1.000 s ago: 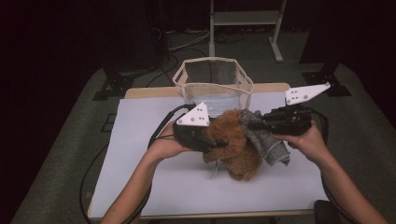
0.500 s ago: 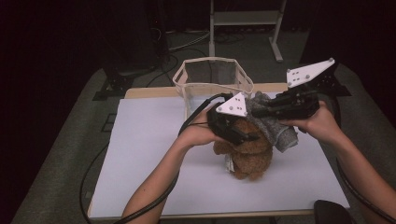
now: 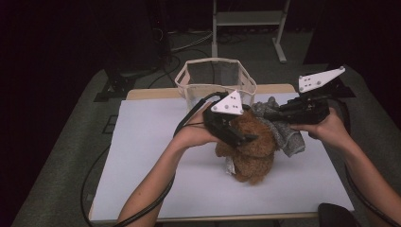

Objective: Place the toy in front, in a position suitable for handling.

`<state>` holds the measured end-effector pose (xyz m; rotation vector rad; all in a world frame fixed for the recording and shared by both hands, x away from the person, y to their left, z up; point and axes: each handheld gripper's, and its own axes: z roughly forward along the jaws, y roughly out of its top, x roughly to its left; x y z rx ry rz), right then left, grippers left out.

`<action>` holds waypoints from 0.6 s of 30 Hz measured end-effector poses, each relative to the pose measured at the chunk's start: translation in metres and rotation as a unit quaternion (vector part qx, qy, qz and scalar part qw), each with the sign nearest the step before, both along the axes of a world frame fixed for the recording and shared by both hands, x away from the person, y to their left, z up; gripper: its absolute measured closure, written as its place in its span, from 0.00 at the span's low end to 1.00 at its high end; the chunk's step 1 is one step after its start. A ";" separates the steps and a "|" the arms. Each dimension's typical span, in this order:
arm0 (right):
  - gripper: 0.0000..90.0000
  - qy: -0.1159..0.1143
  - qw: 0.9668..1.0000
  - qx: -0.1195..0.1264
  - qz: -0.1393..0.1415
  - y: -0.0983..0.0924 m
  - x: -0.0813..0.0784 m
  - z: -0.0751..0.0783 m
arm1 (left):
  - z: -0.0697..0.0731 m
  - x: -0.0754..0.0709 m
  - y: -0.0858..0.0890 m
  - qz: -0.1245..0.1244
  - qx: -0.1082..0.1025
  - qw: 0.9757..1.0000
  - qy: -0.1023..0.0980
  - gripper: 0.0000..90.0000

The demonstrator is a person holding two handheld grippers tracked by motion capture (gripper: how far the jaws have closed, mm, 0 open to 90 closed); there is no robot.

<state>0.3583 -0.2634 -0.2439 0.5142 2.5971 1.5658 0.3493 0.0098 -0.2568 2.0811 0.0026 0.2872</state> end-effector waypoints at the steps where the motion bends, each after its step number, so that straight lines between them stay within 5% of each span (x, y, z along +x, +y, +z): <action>1: 0.90 0.001 1.000 0.002 0.001 -0.001 0.000 0.000 | -0.002 0.002 0.003 0.005 0.003 1.000 0.007 0.14; 13: 0.90 -0.007 1.000 0.002 0.008 0.003 -0.005 -0.001 | -0.032 0.009 -0.002 -0.018 -0.022 0.996 0.079 0.07; 18: 0.90 -0.009 1.000 0.001 0.007 0.003 -0.006 0.002 | -0.034 0.008 0.004 -0.025 -0.046 0.996 0.072 0.39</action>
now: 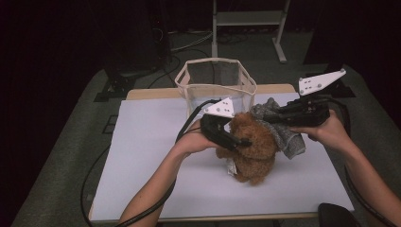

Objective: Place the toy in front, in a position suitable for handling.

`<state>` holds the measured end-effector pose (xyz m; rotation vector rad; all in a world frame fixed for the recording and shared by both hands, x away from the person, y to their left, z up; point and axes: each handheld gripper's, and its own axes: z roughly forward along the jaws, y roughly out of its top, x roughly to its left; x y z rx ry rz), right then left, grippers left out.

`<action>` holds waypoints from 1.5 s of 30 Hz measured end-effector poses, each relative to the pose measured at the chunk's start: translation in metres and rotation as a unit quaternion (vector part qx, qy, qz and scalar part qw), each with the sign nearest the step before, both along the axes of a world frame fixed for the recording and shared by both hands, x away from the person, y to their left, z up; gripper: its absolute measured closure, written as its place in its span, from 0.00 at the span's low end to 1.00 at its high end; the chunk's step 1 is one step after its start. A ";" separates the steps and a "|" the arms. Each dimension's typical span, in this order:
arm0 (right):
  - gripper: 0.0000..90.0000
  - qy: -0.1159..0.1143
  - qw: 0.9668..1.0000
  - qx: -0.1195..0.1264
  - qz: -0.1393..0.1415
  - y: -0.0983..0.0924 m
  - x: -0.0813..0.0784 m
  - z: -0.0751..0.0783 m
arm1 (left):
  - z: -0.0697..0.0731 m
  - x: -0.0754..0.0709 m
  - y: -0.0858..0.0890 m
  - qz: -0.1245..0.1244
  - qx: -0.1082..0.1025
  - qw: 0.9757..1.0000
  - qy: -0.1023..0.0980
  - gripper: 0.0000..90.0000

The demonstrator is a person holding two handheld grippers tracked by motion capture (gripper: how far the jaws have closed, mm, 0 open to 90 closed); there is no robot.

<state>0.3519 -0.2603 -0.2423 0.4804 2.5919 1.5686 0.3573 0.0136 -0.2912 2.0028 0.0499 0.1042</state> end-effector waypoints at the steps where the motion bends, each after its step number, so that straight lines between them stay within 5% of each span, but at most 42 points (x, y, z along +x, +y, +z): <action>1: 0.90 -0.001 1.000 0.000 0.002 0.000 -0.001 0.002 | 0.000 -0.001 0.001 0.000 -0.002 1.000 -0.004 0.42; 7: 0.89 -0.032 0.999 -0.030 0.017 0.014 -0.007 0.023 | 0.007 -0.007 0.003 0.003 0.001 1.000 -0.024 0.47; 15: 0.89 -0.021 0.997 -0.050 0.054 0.051 0.001 0.029 | 0.005 -0.011 0.006 0.002 0.001 1.000 -0.028 0.47; 27: 0.89 -0.005 0.999 -0.030 0.015 0.009 0.005 0.028 | 0.008 -0.013 0.014 0.005 0.000 1.000 -0.030 0.47; 37: 0.89 -0.018 0.998 -0.039 0.048 0.044 0.007 0.031 | 0.009 -0.013 0.015 0.008 0.009 0.999 -0.032 0.46; 45: 0.89 -0.013 1.000 -0.013 0.022 0.018 0.010 0.029 | 0.007 -0.012 0.033 0.022 0.004 0.999 -0.024 0.45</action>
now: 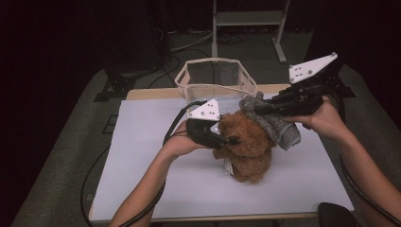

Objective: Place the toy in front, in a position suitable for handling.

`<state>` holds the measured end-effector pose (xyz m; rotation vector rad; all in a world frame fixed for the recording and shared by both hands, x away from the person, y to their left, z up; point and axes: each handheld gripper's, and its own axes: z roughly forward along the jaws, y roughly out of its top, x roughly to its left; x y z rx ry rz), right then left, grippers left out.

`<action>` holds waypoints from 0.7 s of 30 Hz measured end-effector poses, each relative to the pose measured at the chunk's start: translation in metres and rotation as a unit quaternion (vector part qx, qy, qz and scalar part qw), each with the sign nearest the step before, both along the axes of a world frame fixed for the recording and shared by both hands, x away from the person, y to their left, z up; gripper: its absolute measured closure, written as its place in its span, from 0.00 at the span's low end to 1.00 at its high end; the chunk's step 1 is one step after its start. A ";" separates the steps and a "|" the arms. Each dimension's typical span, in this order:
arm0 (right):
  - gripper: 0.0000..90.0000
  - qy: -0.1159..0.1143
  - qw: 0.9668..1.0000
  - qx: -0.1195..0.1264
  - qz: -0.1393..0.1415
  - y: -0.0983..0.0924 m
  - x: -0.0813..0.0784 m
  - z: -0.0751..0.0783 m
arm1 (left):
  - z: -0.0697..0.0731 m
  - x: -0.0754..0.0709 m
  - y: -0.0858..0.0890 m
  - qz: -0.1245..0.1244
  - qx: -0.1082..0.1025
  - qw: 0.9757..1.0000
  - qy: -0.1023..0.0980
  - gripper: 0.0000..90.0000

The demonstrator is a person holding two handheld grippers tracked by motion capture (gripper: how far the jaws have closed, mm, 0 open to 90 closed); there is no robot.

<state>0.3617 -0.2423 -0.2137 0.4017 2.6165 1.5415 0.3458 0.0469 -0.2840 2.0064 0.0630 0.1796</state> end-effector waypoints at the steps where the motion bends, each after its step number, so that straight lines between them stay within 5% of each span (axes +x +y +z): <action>1: 0.89 0.005 1.000 0.007 -0.004 -0.004 0.000 -0.002 | 0.000 0.000 0.000 0.000 0.000 1.000 0.000 0.45; 7: 0.89 0.015 0.999 0.027 -0.020 -0.020 0.001 -0.014 | -0.001 0.002 0.012 0.011 0.004 1.000 0.011 0.40; 13: 0.89 0.024 0.999 0.034 -0.013 -0.009 0.006 -0.023 | 0.006 -0.002 0.017 0.017 0.030 0.999 0.006 0.26; 18: 0.89 0.025 0.999 0.043 -0.003 0.000 0.008 -0.026 | 0.018 -0.008 0.028 0.013 0.011 1.000 0.007 0.24; 21: 0.89 0.023 0.999 0.044 0.003 0.010 0.008 -0.028 | 0.019 -0.010 0.027 0.021 0.038 0.999 -0.003 0.23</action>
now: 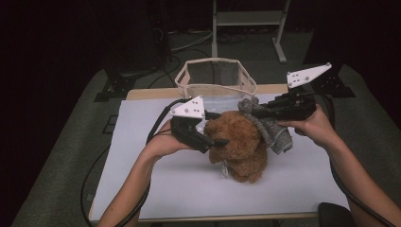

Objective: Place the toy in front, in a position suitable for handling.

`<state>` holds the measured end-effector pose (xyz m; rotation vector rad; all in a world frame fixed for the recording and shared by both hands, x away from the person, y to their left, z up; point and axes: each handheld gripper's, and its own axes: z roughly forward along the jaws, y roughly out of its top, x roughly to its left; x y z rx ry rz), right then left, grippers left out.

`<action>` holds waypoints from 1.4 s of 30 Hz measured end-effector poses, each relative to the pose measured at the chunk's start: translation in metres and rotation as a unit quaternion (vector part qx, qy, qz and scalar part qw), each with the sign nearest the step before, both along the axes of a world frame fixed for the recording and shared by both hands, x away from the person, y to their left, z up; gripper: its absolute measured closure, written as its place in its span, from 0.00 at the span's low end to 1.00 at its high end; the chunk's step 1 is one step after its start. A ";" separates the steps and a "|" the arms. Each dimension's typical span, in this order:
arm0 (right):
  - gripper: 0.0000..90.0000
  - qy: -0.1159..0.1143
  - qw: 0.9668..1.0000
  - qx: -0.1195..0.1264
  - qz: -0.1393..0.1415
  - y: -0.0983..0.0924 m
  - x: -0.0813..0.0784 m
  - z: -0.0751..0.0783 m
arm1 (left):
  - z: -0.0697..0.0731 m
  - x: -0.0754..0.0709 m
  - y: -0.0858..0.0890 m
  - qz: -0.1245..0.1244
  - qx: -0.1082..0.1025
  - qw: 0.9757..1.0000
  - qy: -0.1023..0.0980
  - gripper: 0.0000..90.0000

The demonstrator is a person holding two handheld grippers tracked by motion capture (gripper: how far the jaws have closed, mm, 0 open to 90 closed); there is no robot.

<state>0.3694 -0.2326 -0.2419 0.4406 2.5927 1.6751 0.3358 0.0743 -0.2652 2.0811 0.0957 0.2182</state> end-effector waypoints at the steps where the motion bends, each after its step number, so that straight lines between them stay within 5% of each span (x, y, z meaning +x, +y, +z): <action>1: 0.89 -0.001 1.000 -0.002 0.001 0.004 0.000 0.000 | 0.000 0.000 0.000 0.003 0.008 1.000 -0.003 0.23; 10: 0.89 -0.007 1.000 0.002 0.017 0.029 0.002 -0.008 | 0.004 -0.007 0.009 0.008 0.042 0.999 -0.014 0.21; 17: 0.89 -0.003 1.000 0.004 0.025 0.041 0.002 -0.017 | -0.004 -0.009 0.024 0.015 0.042 0.999 -0.009 0.21; 25: 0.89 0.009 0.999 -0.023 0.044 0.070 0.005 -0.044 | -0.029 -0.010 0.049 0.038 0.051 0.998 0.021 0.21; 29: 0.88 0.017 0.998 -0.042 0.049 0.085 0.006 -0.064 | -0.055 -0.006 0.068 0.059 0.035 0.996 0.054 0.23; 33: 0.88 0.020 0.996 -0.066 0.050 0.093 0.006 -0.084 | -0.065 -0.007 0.085 0.079 0.031 0.994 0.062 0.23; 42: 0.88 0.012 0.996 -0.068 0.051 0.096 0.001 -0.090 | -0.055 -0.012 0.089 0.077 0.030 0.996 0.032 0.23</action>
